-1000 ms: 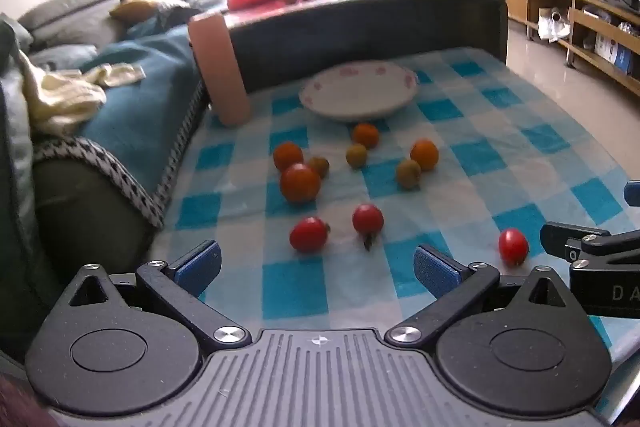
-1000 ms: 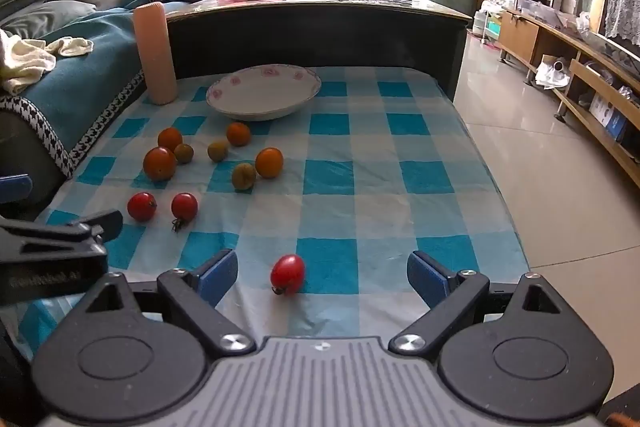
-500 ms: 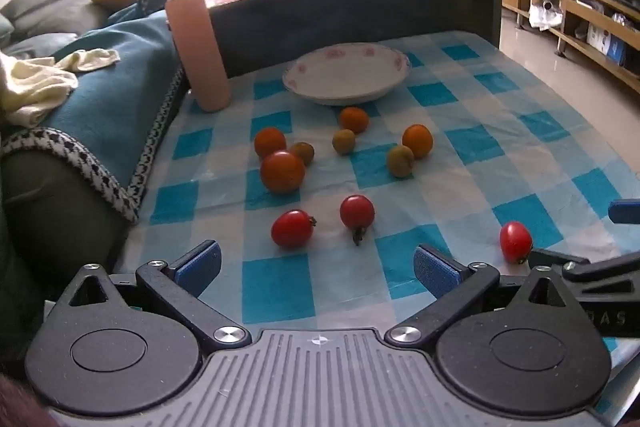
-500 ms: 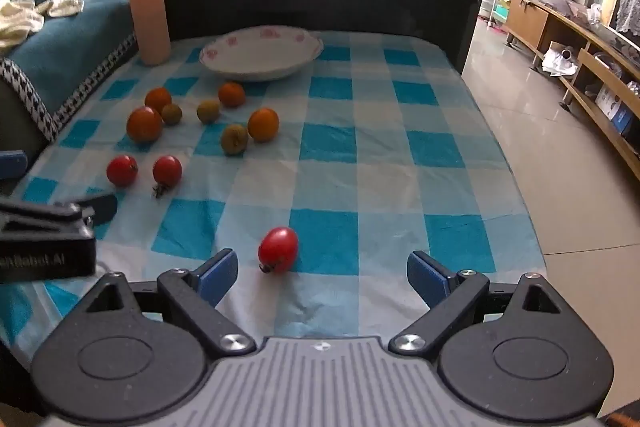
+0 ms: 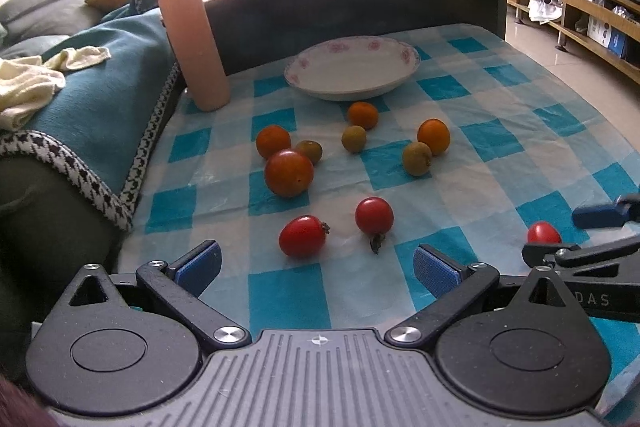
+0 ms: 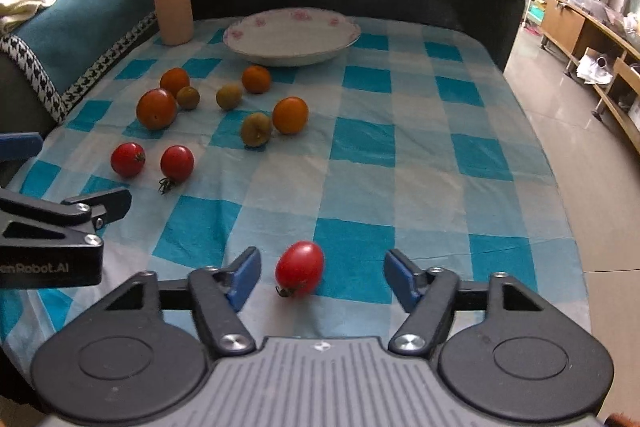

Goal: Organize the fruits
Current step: 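Grasp a red cherry tomato with each gripper, left and right together, then carry the held cherry tomatoes with both grippers over the white plate, then open both grippers to drop the cherry tomatoes into the plate, then withdraw both grippers from the plate back toward the loose fruit, then grasp a red cherry tomato with left gripper while right grasps a small brown fruit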

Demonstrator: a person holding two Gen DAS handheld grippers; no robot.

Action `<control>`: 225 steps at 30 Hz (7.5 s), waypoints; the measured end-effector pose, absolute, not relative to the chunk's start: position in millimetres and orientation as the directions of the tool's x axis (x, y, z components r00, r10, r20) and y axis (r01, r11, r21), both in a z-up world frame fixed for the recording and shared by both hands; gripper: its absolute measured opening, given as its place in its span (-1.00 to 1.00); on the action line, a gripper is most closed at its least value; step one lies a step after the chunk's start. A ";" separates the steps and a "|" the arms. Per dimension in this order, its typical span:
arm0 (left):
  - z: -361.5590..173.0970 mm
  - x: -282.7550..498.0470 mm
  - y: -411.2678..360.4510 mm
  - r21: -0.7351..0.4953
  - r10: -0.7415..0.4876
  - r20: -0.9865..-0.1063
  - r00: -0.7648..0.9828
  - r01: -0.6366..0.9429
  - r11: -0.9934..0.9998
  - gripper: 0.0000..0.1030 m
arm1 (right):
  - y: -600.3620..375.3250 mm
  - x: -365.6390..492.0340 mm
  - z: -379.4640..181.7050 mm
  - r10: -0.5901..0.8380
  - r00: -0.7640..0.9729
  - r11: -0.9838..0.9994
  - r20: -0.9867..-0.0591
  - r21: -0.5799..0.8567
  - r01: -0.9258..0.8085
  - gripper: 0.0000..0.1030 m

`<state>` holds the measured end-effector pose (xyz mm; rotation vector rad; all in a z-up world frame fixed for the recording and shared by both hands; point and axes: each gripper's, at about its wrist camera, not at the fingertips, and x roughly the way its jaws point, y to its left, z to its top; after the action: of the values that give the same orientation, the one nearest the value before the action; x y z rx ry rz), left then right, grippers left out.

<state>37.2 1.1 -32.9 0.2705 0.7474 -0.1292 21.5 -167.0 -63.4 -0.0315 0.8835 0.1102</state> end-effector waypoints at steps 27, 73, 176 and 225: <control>-53.9 107.1 27.9 0.166 -0.115 -0.793 0.598 0.394 0.904 0.28 | -163.6 57.2 -56.4 0.240 0.552 0.966 -0.799 0.137 -0.221 -0.18; -59.8 94.4 5.1 0.187 -0.108 -0.820 0.563 0.441 0.878 -0.28 | -156.9 85.9 -63.4 0.273 0.486 0.947 -0.830 0.143 -0.288 -0.18; 24.8 191.4 -4.9 -0.012 -0.202 -0.704 0.680 0.272 0.962 0.15 | -197.2 250.2 -2.2 0.289 0.688 0.954 -0.665 0.262 -0.147 -0.10; -53.7 112.4 -10.1 0.032 -0.168 -0.847 0.505 0.364 0.931 -0.31 | -193.5 130.5 -17.8 0.346 0.533 0.938 -0.772 0.308 -0.162 -0.08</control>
<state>112.4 -10.1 -53.7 0.2171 0.9923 -0.3244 130.5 -193.5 -17.8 0.2082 0.9635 0.3055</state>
